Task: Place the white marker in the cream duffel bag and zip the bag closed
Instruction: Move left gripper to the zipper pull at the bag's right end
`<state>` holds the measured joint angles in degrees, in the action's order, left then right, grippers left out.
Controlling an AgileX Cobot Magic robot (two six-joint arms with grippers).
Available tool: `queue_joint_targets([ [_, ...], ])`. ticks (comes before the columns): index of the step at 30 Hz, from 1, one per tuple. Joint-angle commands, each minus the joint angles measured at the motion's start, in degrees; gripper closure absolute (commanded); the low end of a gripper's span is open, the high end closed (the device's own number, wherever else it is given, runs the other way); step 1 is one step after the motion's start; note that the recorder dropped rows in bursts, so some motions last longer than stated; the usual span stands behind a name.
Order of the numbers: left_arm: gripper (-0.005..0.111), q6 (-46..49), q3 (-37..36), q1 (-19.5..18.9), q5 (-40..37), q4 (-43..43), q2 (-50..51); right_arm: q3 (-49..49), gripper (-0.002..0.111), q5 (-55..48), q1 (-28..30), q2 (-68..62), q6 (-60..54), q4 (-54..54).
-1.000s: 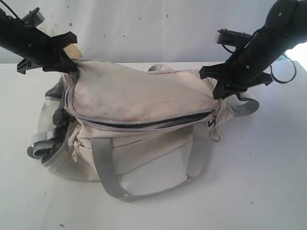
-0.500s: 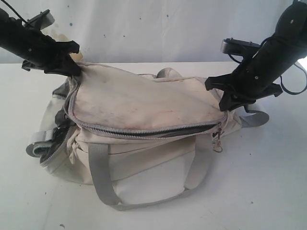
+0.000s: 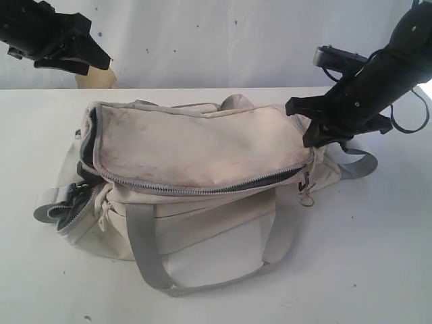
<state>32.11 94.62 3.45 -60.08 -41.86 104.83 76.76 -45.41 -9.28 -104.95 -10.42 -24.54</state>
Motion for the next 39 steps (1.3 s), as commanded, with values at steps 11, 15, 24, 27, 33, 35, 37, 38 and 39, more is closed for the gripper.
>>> queue_joint_targets([
  [11,0.053,3.7,-7.6,7.8,-2.9,-8.0,-4.4,-0.1,0.108,6.4,0.3,0.5,0.4,-26.0],
  [15,0.053,7.3,-10.3,13.5,-2.4,-12.2,-4.8,-0.1,0.108,7.8,0.3,0.5,0.4,-27.0],
  [24,0.053,8.6,-16.1,22.7,7.8,-15.7,-4.8,-0.1,0.108,3.7,0.8,0.5,0.5,-24.2],
  [27,0.053,9.9,-18.4,25.2,10.2,-19.0,-4.8,-0.1,0.108,1.0,1.4,0.5,0.5,-19.8],
  [33,0.053,13.7,-20.2,31.1,18.9,-21.1,-4.0,-0.1,0.108,-1.8,3.4,0.5,0.5,-19.6],
  [35,0.053,13.7,-20.2,33.1,21.5,-21.3,-2.9,-0.1,0.108,-2.8,3.7,0.5,0.5,-19.5],
  [37,0.053,13.7,-20.2,35.1,24.5,-21.9,-1.5,-0.1,0.108,-3.7,3.7,0.5,0.3,-19.5],
  [38,0.053,13.7,-20.2,36.1,26.4,-22.3,-0.8,-0.1,0.108,-4.5,3.7,0.5,0.3,-19.5],
  [39,0.053,13.7,-20.2,37.0,28.4,-22.4,0.0,-0.1,0.108,-4.9,3.7,0.5,0.2,-19.5],
])
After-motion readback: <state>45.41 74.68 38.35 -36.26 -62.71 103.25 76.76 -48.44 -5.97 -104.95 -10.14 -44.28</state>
